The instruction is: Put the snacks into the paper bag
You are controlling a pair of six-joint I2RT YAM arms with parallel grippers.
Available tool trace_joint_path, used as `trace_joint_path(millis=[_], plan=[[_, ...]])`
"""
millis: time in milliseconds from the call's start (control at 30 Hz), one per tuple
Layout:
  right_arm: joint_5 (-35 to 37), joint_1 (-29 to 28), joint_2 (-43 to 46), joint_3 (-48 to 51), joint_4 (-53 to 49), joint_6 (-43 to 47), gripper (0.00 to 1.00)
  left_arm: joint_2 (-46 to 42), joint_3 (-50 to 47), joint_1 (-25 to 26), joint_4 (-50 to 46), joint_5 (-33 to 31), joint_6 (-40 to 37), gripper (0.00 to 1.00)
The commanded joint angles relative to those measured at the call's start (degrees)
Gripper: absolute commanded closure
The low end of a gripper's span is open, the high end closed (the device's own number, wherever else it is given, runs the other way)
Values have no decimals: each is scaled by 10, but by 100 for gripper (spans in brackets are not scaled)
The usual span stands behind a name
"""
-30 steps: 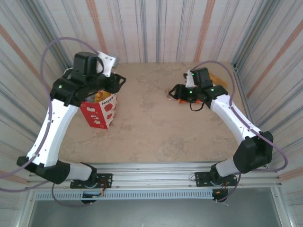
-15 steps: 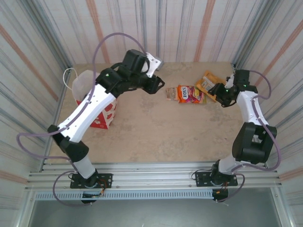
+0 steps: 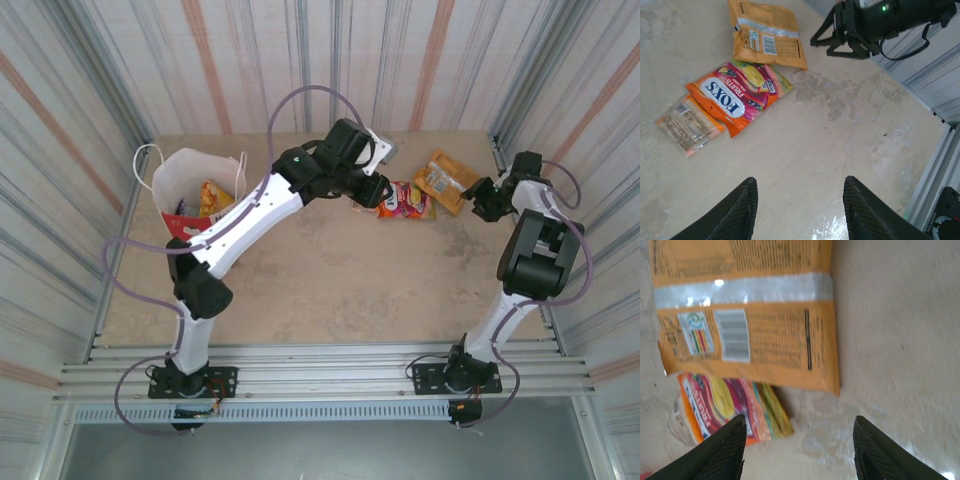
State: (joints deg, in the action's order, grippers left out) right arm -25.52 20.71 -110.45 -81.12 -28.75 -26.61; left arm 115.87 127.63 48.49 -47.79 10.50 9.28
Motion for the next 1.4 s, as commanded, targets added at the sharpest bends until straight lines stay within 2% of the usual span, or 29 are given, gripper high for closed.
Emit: trace_joint_path(millis=[0, 300, 567, 733, 867, 933, 1067, 1167, 1267, 1367], plan=[[-11, 6, -42, -40, 27, -18, 42, 19, 38, 0, 5, 13, 17, 51], [-22, 6, -123, -106, 40, -26, 45, 67, 87, -5, -9, 8, 22, 51], [-49, 12, -167, -131, 60, -28, 50, 74, 86, -5, -6, 7, 48, 51], [-79, 17, -189, -143, 75, -31, 56, 74, 84, -4, -6, 3, 66, 52], [-87, 17, -205, -147, 87, -37, 56, 73, 81, -4, -7, -9, 72, 52], [-92, 17, -215, -154, 89, -39, 61, 71, 79, -3, -11, -17, 72, 52], [-99, 18, -220, -157, 87, -35, 80, 63, 78, -3, -23, -39, 71, 52], [-101, 17, -199, -144, 88, -22, 90, 52, 66, -3, -24, -53, 77, 52], [-99, 17, -168, -127, 84, -8, 99, 45, 47, 0, -23, -67, 79, 52], [-98, 17, -127, -106, 79, 2, 100, 7, 20, 5, -23, -84, 73, 52]])
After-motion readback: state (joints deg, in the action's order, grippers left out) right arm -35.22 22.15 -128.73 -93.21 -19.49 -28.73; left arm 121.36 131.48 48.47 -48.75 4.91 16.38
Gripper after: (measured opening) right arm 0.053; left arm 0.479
